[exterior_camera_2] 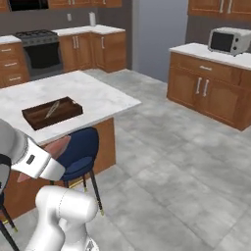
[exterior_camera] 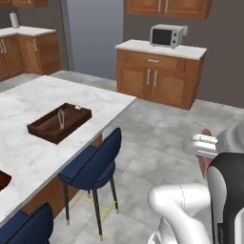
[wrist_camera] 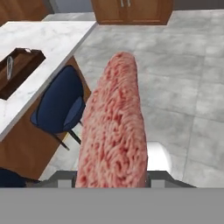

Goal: Gather the lime and eggplant from the fridge and place them on a tray on the dining counter. Then gather the steak and fish from the fridge and place them on the other tray.

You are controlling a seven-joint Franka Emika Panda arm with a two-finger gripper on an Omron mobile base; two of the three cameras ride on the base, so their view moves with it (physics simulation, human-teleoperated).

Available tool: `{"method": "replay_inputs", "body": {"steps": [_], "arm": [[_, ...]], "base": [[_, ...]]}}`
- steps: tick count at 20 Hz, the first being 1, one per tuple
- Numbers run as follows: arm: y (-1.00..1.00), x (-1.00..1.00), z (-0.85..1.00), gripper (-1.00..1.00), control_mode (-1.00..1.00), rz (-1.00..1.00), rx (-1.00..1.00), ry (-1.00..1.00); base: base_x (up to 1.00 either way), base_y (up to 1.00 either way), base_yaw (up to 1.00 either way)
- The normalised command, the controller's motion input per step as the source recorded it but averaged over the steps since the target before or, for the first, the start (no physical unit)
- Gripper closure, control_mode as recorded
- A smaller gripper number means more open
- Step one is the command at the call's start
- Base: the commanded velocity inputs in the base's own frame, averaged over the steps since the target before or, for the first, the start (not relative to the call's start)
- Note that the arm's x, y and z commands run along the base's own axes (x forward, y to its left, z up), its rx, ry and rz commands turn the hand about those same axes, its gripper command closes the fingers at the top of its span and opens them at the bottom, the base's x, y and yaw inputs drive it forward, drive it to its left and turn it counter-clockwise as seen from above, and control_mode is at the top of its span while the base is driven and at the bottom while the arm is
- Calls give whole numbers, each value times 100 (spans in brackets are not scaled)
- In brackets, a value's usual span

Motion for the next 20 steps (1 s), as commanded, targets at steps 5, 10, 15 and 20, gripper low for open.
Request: {"method": "replay_inputs", "body": {"steps": [5,10,15,20], "arm": [[0,0,0,100,100,0,0,0],[0,0,0,100,100,0,0,0],[0,0,0,100,100,0,0,0],[0,0,0,100,100,0,0,0]], "base": [[68,-37,41],[67,-26,45],[73,-14,46],[63,-4,52]]}}
